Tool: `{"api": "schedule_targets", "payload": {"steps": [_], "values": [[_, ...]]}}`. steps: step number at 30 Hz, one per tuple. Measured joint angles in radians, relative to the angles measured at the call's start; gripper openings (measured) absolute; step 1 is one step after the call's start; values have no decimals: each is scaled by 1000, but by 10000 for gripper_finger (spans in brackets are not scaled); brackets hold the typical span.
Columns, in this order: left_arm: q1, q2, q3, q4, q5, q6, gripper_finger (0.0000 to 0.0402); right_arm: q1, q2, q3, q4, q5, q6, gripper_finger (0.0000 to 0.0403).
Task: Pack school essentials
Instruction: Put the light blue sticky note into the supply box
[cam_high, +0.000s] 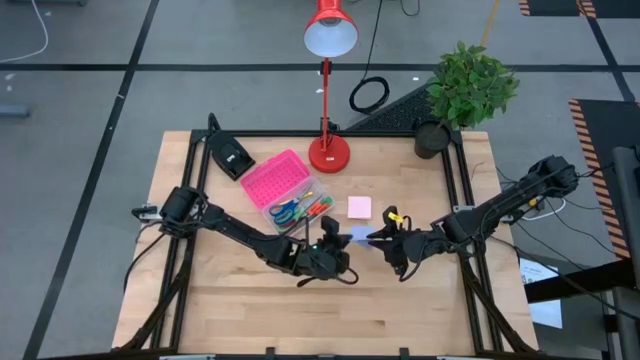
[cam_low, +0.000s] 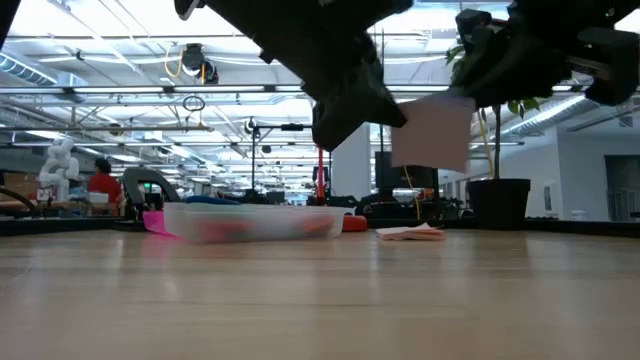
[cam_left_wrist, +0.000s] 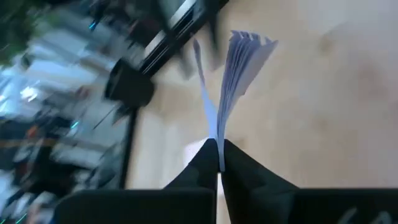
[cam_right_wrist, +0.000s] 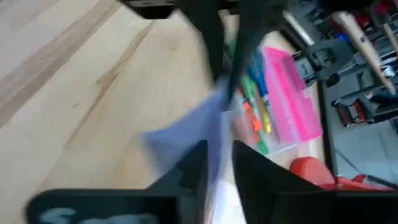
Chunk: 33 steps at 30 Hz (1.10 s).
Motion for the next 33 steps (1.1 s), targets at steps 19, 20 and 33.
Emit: {"api": "schedule_targets", "payload": {"steps": [19, 20, 33], "values": [[-20, -51, 0, -370, -368, -235, 6, 0, 0, 0, -9, 81, 106, 204], [-19, -67, 1, -423, -368, -289, 6, 0, 0, 0, -17, 85, 106, 202], [82, -181, -1, -923, -279, -877, 10, 7, -60, 0, -68, 186, 126, 188]]}}
